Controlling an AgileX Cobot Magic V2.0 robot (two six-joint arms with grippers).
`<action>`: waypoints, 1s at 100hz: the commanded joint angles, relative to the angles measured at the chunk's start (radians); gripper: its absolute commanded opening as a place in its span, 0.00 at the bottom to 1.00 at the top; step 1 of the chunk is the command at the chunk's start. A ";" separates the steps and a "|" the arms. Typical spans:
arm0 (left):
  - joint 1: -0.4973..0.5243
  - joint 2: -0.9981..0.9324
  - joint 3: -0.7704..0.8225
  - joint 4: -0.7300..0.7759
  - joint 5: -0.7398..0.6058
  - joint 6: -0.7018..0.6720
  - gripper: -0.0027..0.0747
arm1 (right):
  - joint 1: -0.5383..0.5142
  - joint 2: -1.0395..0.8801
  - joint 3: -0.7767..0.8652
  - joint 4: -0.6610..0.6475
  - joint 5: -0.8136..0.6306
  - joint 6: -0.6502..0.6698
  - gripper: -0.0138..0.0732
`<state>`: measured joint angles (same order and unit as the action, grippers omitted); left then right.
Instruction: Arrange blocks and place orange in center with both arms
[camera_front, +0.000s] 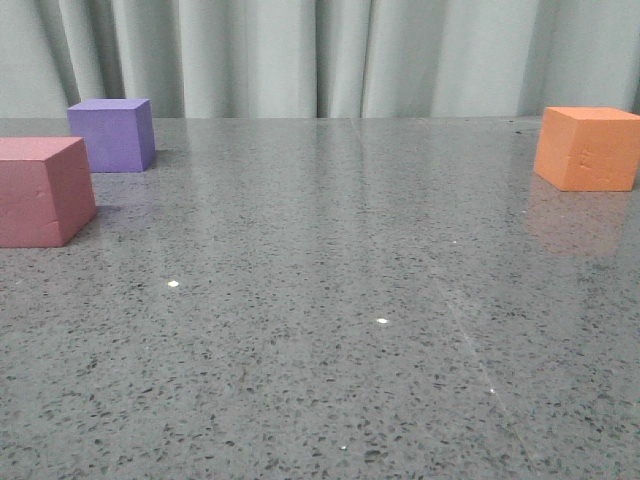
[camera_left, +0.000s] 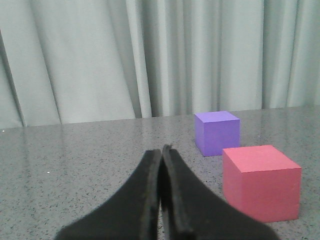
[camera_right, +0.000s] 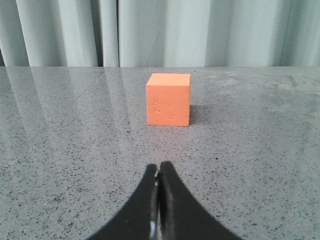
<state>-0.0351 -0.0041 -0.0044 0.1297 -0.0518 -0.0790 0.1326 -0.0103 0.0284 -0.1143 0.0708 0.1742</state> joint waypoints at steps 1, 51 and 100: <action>0.001 -0.032 0.054 -0.010 -0.075 -0.008 0.01 | -0.006 -0.026 -0.015 -0.013 -0.089 -0.008 0.08; 0.001 -0.032 0.054 -0.010 -0.075 -0.008 0.01 | -0.006 -0.026 -0.015 -0.013 -0.089 -0.008 0.08; 0.001 0.009 -0.170 -0.140 0.080 -0.008 0.01 | -0.006 0.028 -0.151 0.084 -0.055 -0.007 0.08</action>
<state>-0.0351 -0.0041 -0.0638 0.0405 0.0090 -0.0790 0.1326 -0.0103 -0.0294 -0.0708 0.0457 0.1742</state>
